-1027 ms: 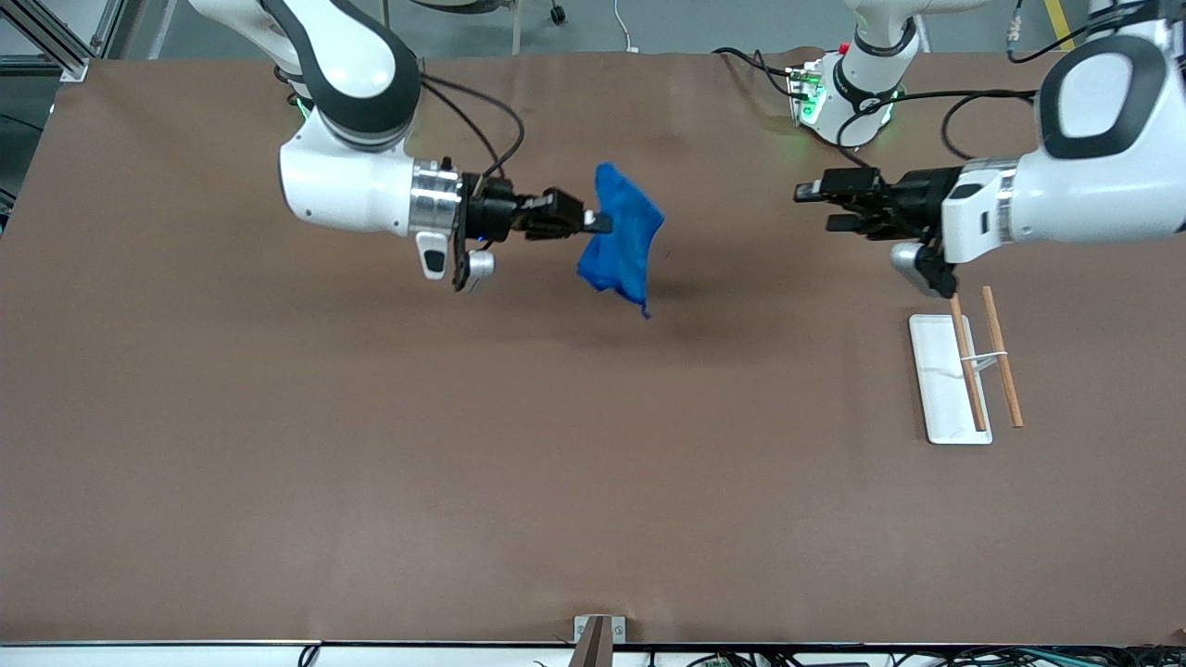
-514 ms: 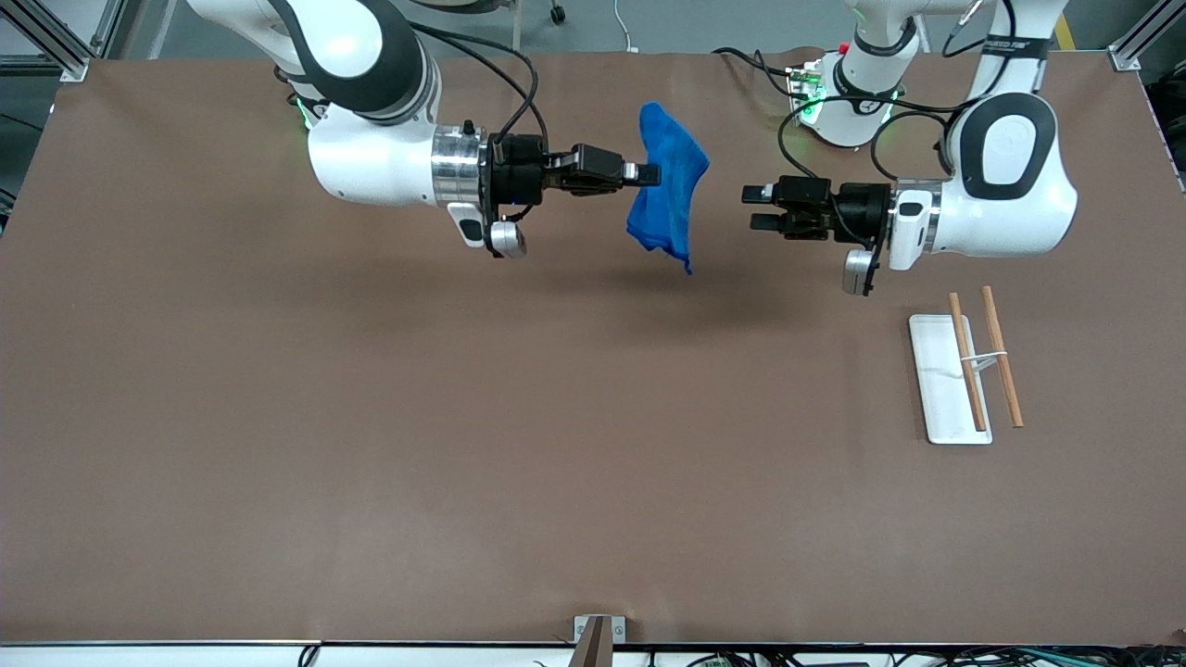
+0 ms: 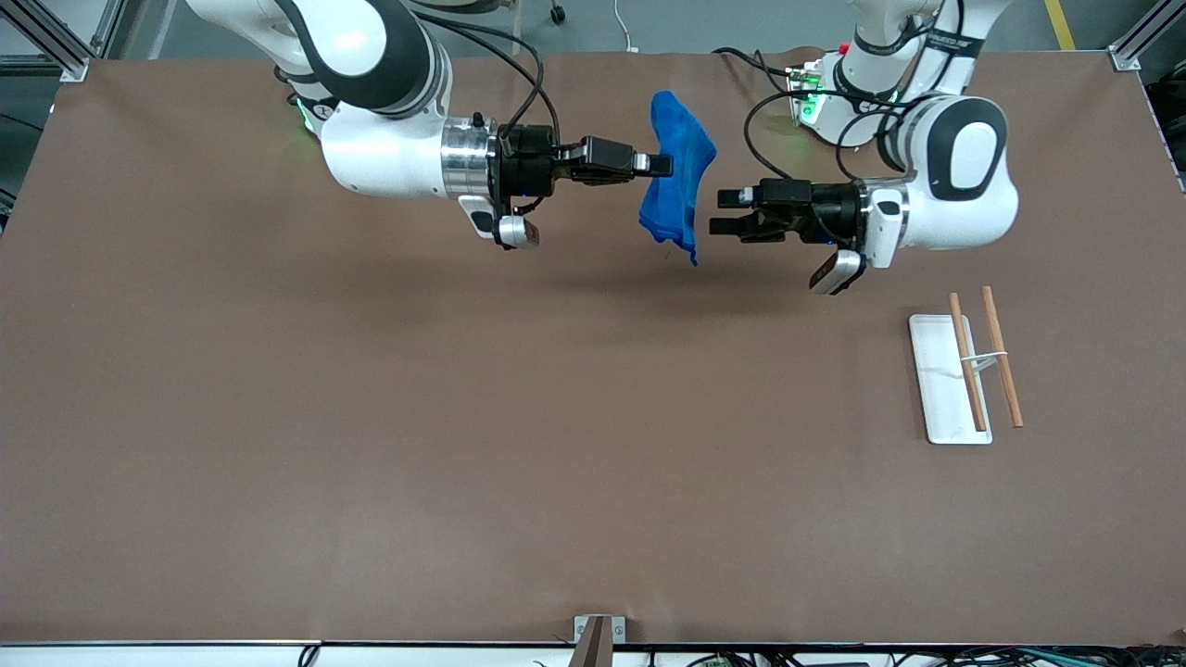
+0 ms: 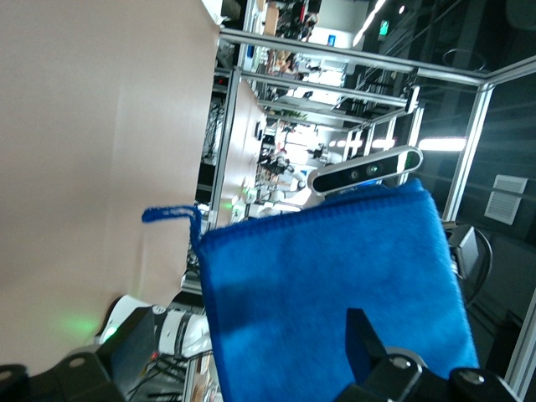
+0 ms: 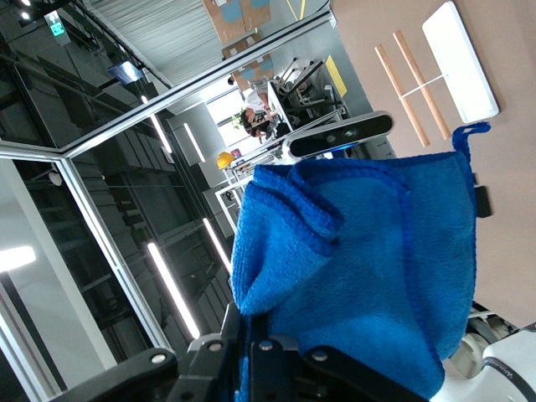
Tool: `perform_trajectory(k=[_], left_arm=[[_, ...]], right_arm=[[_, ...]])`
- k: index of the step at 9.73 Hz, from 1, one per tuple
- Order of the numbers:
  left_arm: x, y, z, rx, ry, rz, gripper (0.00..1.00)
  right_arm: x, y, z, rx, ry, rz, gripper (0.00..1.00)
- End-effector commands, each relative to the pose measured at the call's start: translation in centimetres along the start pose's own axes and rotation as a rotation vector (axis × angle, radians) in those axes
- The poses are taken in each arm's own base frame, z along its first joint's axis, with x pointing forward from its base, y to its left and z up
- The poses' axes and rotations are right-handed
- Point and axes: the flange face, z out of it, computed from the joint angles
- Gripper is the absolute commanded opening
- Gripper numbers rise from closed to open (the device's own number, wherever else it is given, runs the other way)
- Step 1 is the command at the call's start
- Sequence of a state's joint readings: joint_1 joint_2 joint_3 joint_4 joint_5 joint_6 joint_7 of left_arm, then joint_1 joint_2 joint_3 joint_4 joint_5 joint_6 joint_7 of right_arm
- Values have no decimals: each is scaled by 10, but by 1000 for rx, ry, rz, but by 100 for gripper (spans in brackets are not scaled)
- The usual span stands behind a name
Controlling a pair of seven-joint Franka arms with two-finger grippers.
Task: Right arm passes towel to left arm to hang
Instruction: 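Close the left gripper on the towel held by the right gripper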
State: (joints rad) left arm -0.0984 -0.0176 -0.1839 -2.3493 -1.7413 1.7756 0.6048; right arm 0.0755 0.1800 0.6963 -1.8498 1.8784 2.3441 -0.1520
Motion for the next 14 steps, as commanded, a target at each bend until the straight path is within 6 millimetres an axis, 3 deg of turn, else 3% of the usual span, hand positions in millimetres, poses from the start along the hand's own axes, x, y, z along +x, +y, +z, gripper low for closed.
perform_trajectory(k=[1, 3, 5, 6, 8, 9, 10, 14], left_arm=[[-14, -30, 13, -24, 38, -14, 100], [-25, -23, 31, -110, 98, -51, 100], [-25, -14, 28, -119, 109, -44, 97], [-25, -10, 25, -123, 113, -38, 79], [-21, 1, 13, -130, 140, -16, 22], [-19, 1, 10, -131, 145, -17, 5], [-20, 1, 10, -128, 142, -17, 1], [-10, 8, -3, -110, 151, 5, 0]], right_arm=[[-6, -6, 7, 41, -2, 17, 0], [-2, -9, 7, 50, -3, 23, 0], [-2, -8, 8, 49, -5, 22, 0], [-1, -8, 7, 49, -2, 15, 0], [-2, -8, 8, 49, -4, 15, 0], [-2, -8, 8, 49, -5, 15, 0], [-2, -8, 8, 49, -5, 15, 0], [-2, -7, 8, 49, -5, 17, 0]])
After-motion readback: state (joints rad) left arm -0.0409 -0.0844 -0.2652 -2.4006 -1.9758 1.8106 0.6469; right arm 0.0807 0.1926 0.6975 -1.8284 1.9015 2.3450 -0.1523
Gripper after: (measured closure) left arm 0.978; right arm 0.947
